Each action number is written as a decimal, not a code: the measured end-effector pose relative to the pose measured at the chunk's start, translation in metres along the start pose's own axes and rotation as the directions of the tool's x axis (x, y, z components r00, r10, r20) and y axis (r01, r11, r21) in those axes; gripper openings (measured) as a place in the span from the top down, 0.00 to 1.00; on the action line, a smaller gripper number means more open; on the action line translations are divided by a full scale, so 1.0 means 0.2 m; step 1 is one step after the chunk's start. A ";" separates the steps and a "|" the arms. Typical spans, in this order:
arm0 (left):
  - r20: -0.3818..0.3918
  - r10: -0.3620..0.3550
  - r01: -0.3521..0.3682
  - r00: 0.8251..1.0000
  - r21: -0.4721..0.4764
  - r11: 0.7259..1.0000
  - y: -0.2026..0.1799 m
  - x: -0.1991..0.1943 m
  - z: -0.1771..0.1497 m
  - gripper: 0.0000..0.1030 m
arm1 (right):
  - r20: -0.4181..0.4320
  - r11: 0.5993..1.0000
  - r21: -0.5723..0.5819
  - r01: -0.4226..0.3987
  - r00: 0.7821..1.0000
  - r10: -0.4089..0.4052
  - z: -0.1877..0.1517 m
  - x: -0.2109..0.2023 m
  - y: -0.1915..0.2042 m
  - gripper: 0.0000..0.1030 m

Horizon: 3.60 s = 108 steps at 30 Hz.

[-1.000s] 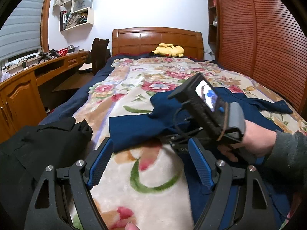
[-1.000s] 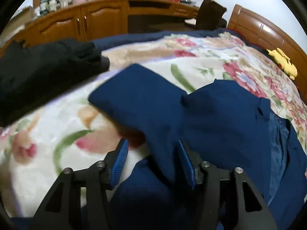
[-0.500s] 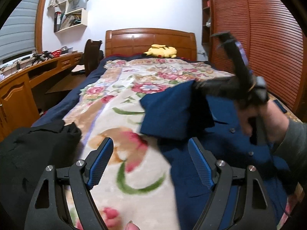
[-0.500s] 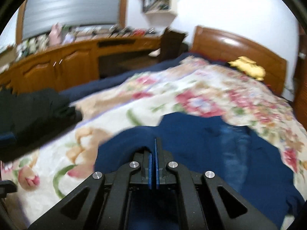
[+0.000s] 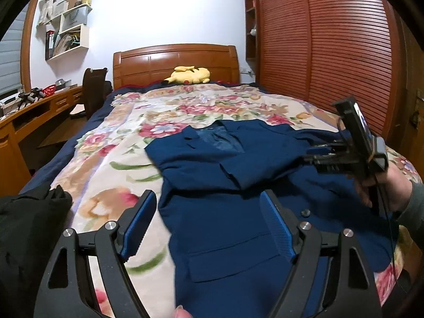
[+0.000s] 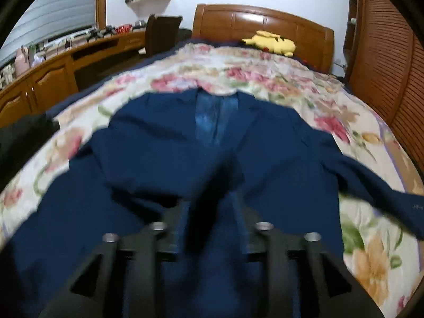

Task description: Fold large clothes

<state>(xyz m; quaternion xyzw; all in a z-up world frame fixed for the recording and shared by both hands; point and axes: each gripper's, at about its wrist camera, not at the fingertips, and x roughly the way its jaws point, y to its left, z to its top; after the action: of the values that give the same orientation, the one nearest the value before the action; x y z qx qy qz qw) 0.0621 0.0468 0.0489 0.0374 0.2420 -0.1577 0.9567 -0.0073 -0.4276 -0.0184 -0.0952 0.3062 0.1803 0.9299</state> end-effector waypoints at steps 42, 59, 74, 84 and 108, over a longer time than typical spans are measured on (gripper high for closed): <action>-0.047 0.030 -0.030 0.998 -0.015 0.999 0.04 0.09 -0.05 0.21 | -0.140 0.969 -0.202 -0.142 0.983 0.115 0.13 0.28 0.12 0.91; -0.054 -0.003 0.004 0.999 0.014 1.000 -0.06 0.12 -0.05 0.21 | 0.107 0.990 0.130 0.058 0.992 -0.072 -0.07 -0.30 -0.34 0.92; -0.038 -0.047 0.049 0.998 0.037 0.998 -0.22 0.13 -0.01 0.21 | 0.047 0.981 0.156 0.115 0.991 -0.124 -0.36 -0.54 -0.35 0.52; -0.049 -0.064 0.066 0.997 0.045 0.997 -0.28 0.21 0.01 0.21 | 0.036 0.997 -0.029 0.077 0.997 -0.075 -0.25 -0.30 -0.29 0.52; -0.065 -0.085 0.090 0.994 0.064 0.994 -0.36 0.22 -0.01 0.21 | -0.056 0.948 0.233 0.215 0.977 -0.208 -0.42 -0.34 -1.00 0.59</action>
<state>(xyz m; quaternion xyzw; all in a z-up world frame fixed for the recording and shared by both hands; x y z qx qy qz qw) 0.0751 -0.0339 0.0269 0.0637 0.2674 -0.2063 0.9391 -0.0238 -0.6547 -0.0305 -0.0183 0.3277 0.0402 0.9438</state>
